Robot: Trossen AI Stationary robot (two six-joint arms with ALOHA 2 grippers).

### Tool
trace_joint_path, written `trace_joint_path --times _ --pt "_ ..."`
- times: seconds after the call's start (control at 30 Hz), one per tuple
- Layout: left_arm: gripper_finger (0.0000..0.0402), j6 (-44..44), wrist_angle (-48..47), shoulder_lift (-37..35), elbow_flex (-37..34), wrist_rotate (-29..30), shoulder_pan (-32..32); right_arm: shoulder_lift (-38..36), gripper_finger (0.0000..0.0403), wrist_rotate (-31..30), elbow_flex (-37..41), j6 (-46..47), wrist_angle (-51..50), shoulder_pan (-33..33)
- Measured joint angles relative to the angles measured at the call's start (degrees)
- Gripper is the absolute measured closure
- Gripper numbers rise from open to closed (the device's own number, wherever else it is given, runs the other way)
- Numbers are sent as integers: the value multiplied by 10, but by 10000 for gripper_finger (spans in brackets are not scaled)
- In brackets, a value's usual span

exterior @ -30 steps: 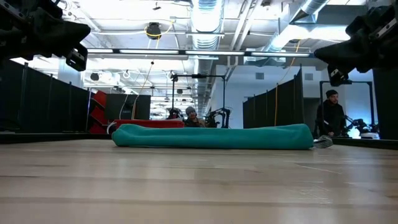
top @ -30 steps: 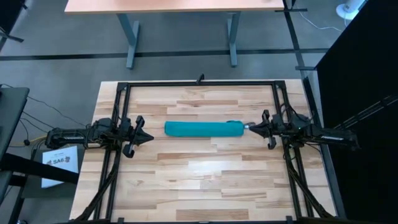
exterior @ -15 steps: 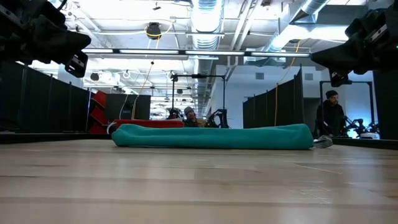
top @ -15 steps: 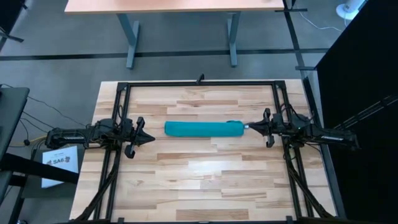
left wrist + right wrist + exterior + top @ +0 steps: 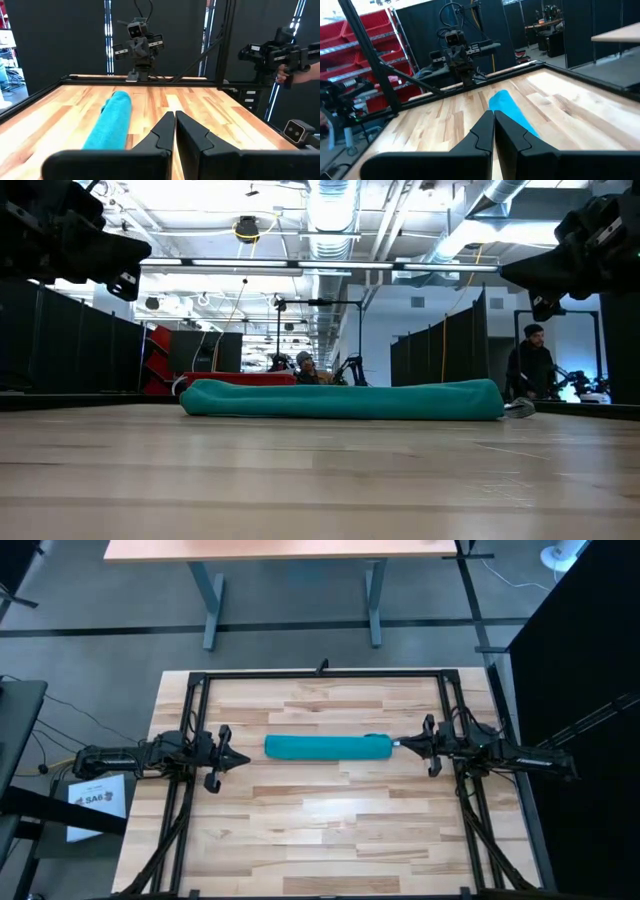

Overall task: Roll towel
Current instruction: Return to home position

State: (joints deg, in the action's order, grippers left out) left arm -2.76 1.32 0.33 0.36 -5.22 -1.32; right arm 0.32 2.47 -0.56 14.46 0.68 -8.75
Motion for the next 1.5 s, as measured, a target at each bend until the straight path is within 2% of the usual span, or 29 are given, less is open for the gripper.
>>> trace_joint_path --times 0.2,1.5 --pt "402 5 -4 0 0 20 0 0 403 0 0 10 0 0" --pt "402 0 -4 0 0 18 0 0 403 1 0 10 0 0"
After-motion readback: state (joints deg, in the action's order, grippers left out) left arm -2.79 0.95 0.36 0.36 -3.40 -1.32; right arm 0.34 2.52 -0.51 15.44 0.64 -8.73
